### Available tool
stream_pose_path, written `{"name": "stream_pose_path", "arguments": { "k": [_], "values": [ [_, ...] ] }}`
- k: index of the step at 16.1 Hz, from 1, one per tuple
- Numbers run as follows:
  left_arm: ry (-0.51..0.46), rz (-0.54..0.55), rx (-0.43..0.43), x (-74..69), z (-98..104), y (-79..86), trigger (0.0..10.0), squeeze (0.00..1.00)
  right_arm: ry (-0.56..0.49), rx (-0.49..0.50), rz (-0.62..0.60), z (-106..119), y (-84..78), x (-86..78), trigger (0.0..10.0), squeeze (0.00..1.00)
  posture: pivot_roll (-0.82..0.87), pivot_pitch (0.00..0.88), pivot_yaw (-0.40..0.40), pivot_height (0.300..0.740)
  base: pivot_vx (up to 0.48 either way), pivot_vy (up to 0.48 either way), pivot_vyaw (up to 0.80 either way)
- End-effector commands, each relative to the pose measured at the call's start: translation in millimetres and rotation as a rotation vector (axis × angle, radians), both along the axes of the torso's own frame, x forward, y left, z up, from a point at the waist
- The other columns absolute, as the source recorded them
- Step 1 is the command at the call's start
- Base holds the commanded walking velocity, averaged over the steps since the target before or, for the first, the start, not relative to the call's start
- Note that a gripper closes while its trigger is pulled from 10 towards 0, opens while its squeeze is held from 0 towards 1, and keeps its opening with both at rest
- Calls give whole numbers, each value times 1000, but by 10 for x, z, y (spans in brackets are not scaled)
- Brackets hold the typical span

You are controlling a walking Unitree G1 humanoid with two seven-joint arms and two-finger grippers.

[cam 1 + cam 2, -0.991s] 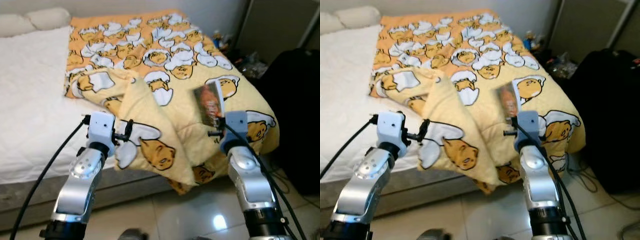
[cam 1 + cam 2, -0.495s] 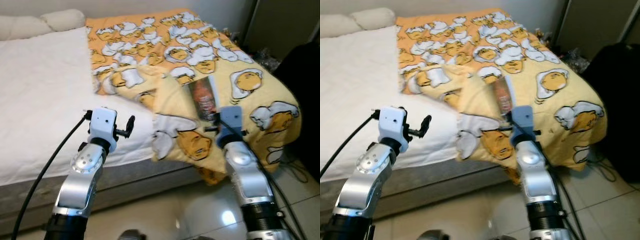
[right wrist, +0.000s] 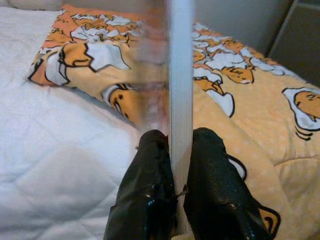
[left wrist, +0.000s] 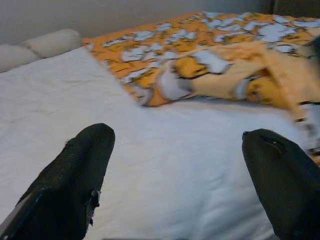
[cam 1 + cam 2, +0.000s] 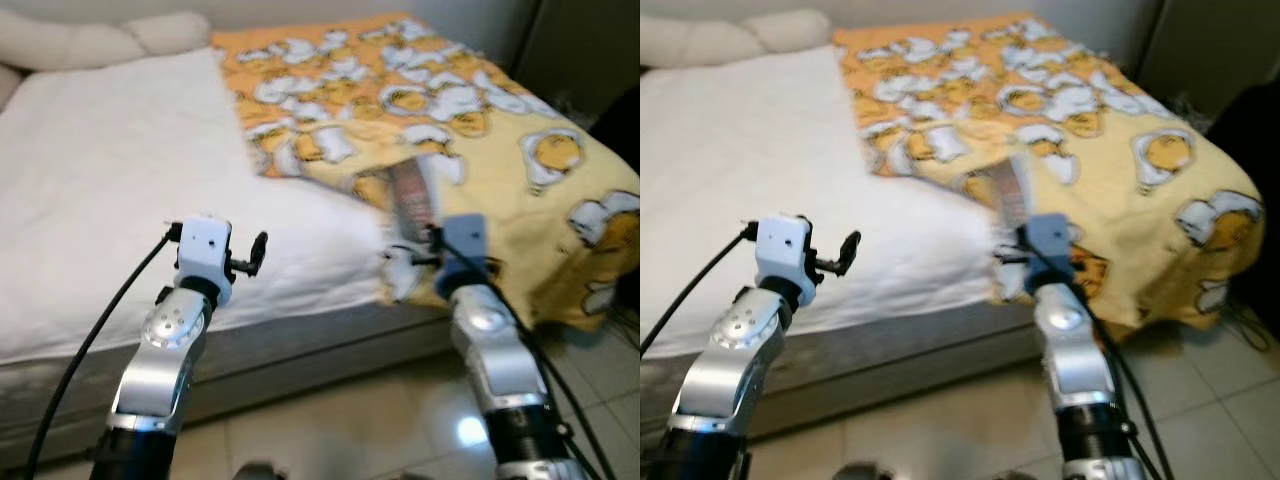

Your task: Clean up the room

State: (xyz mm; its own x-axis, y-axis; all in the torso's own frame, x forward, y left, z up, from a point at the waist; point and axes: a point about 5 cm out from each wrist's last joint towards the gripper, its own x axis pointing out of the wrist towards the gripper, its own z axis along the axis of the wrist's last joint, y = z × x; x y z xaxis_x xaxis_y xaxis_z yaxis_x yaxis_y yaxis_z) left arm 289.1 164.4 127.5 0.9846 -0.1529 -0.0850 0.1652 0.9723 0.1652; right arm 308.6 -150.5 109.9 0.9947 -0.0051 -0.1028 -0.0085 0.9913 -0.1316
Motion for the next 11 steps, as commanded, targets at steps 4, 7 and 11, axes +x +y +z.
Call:
{"name": "stream_pose_path", "arguments": {
  "k": [4,7,11],
  "values": [
    [-1,30,7,8,7,82,10000,412,-72,14,42,146,129,37,10000,0,21,0,27,740,0,480,0],
    [-4,31,6,18,10,79,10000,412,-74,14,45,146,132,42,10000,0,20,0,28,740,0,480,0],
    [-6,31,6,26,13,77,10000,412,-75,12,49,147,134,46,10000,0,22,0,28,740,0,480,0]
  ]
}}
